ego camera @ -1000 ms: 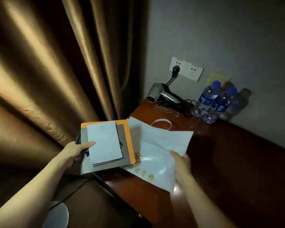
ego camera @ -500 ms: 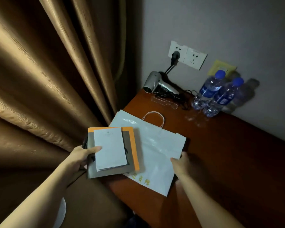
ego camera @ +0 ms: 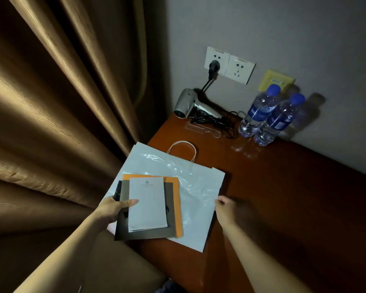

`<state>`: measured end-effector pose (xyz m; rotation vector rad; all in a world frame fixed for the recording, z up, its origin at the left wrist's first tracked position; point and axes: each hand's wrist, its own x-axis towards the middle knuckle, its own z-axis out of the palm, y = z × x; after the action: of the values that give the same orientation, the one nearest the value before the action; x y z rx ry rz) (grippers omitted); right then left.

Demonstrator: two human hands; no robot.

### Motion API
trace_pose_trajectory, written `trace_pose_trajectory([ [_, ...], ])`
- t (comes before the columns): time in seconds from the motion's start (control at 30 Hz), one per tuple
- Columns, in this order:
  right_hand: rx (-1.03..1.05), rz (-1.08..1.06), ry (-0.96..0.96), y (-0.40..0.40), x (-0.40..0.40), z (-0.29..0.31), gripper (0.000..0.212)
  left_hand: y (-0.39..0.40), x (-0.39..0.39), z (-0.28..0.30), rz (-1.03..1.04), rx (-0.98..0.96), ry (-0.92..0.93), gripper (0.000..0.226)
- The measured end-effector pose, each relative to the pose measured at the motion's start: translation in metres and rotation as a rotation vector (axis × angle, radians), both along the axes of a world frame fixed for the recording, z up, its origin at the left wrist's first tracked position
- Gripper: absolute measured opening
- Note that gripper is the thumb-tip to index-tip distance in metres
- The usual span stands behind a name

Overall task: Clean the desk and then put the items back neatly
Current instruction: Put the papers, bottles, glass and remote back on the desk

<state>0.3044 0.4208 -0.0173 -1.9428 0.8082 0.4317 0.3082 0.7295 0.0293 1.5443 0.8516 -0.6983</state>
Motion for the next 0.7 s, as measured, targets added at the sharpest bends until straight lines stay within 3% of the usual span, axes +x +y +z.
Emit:
trace_pose_trajectory([
  [0.1, -0.072, -0.043, 0.002, -0.001, 0.001, 0.002, 0.018, -0.012, 0.005, 0.001, -0.053, -0.009, -0.009, 0.021],
  [0.2, -0.151, -0.068, 0.054, -0.004, -0.001, 0.015, 0.027, -0.015, 0.012, -0.005, -0.071, -0.006, -0.034, 0.025],
  [0.33, -0.258, 0.075, 0.128, -0.012, -0.01, 0.029, 0.027, -0.021, 0.013, -0.011, -0.135, 0.024, -0.026, 0.024],
  [0.5, -0.348, 0.224, 0.202, -0.016, -0.011, 0.031, 0.023, -0.022, 0.016, -0.012, -0.14, 0.028, 0.002, 0.037],
  [0.7, -0.388, 0.124, 0.046, -0.015, -0.013, 0.028, 0.029, -0.028, 0.025, -0.012, -0.197, 0.051, -0.051, 0.023],
])
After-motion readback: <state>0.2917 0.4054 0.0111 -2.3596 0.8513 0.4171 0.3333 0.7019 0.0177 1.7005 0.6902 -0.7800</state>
